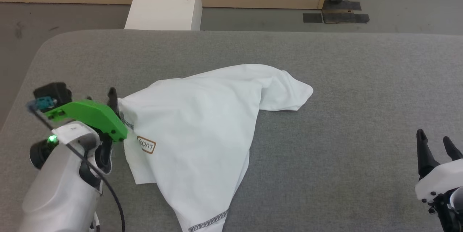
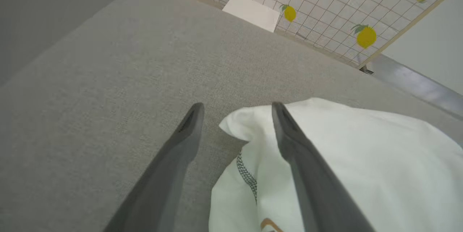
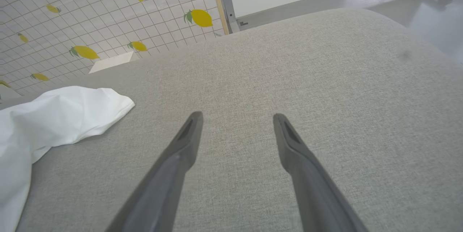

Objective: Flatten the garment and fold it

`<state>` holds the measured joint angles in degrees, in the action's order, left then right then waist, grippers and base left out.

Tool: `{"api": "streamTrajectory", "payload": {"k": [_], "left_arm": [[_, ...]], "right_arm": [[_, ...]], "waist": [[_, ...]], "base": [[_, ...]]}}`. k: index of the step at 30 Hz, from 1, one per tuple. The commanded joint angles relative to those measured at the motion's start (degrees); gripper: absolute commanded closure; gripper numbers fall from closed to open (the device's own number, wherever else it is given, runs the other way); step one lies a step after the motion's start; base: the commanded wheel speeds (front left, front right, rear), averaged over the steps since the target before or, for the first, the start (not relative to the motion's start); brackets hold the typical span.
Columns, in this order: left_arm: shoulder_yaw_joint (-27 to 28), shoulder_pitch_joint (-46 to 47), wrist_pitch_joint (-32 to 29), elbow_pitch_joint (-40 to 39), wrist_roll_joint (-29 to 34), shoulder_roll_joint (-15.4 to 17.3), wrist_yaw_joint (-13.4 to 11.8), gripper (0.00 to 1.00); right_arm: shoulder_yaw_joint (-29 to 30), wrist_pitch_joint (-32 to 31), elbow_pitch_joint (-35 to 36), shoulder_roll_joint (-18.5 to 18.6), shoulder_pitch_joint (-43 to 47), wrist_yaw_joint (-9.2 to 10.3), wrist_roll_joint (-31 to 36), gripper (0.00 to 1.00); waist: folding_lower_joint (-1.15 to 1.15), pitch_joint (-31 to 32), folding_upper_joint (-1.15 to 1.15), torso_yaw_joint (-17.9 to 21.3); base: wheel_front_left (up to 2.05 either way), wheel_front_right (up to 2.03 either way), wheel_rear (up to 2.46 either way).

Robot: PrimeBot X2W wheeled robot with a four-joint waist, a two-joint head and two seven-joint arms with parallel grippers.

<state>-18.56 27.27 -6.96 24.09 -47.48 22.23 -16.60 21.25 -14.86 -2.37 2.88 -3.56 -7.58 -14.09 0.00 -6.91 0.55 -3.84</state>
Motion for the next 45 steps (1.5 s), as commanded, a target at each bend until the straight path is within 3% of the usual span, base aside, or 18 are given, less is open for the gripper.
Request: {"api": "streamTrajectory", "payload": {"k": [1, 5, 8, 15, 18, 19, 22, 30, 38, 39, 40, 45], "left_arm": [[0.8, -1.04, 3.99, -2.34, 1.31, 0.89, 1.15, 0.0], [2.51, -6.07, 17.99, -9.41, 5.67, 2.51, 2.62, 0.0], [3.49, -12.1, 21.41, -14.3, 8.54, 1.52, 2.09, 0.0], [7.67, -22.15, 21.93, -21.48, 13.03, -5.19, 2.22, 0.0], [9.32, -23.92, 21.94, -22.92, 14.81, -7.85, 3.13, 0.0], [9.8, -24.01, 21.95, -23.33, 16.93, -9.29, 4.28, 0.0], [9.85, -23.24, 21.95, -23.3, 18.98, -10.91, 5.57, 0.0], [10.4, -21.1, 21.95, -21.25, 21.73, -14.94, 9.0, 0.0], [11.48, -20.16, 21.95, -18.89, 23.32, -17.22, 11.78, 0.0], [11.62, -20.17, 21.95, -18.66, 23.44, -17.38, 11.98, 0.0], [11.82, -20.14, 21.95, -18.46, 23.67, -17.55, 12.22, 0.0], [12.3, -20.25, 21.96, -17.23, 24.5, -17.97, 13.43, 0.0]], "right_arm": [[-0.62, -0.03, 0.02, -0.01, -0.25, 0.09, 0.06, 0.0], [-3.58, 0.02, -0.12, -0.01, -0.4, 0.09, -0.36, 0.0], [-6.28, -0.16, -0.04, -0.01, -0.45, 0.09, -0.27, 0.0], [-15.76, -3.95, 0.0, -0.01, -2.64, 0.09, 1.33, 0.0], [-22.78, -8.48, -1.66, -0.01, -5.92, 0.09, 1.2, 0.0], [-29.59, -12.75, -4.29, -0.01, -10.18, 0.09, 1.36, 0.0], [-35.18, -16.92, -8.25, -0.01, -15.07, 0.09, 2.0, 0.0], [-42.17, -25.61, -20.32, 0.0, -23.86, 0.09, 5.68, 0.0], [-47.79, -26.76, -28.0, 0.0, -25.09, 0.09, 4.89, 0.0], [-48.09, -26.49, -28.39, 0.0, -25.14, 0.09, 4.45, 0.57], [-48.22, -25.76, -28.64, 0.0, -25.31, 0.09, 3.92, 1.0], [-46.43, -20.26, -25.79, 2.5, -25.5, 0.09, -0.18, 1.0]], "waist": [[0.0, 0.59, -0.54, -0.43], [0.0, 1.47, -0.54, -0.93], [0.0, 1.93, -0.54, -1.71], [0.0, 1.15, -0.54, -3.99], [0.0, 0.27, -0.54, -5.17], [0.0, -1.0, -0.54, -6.53], [0.0, -2.71, -0.54, -8.24], [0.0, -6.55, -0.54, -11.97], [0.0, -7.82, -0.54, -13.3], [0.0, -7.76, -0.54, -13.25], [0.0, -7.54, -0.54, -13.08], [0.0, -5.27, -0.54, -12.07]], "base": [[0.0, 0.0, 0.0], [0.0, 0.0, 0.0], [0.0, 0.0, 0.0], [0.0, 0.0, 0.0], [0.0, 0.0, 0.0], [0.0, 0.0, 0.0], [0.0, 0.0, 0.0], [0.0, 0.0, 0.0], [0.0, 0.0, 0.0], [0.0, 0.0, 0.0], [0.0, 0.0, 0.0], [0.0, 0.0, 0.0]]}}
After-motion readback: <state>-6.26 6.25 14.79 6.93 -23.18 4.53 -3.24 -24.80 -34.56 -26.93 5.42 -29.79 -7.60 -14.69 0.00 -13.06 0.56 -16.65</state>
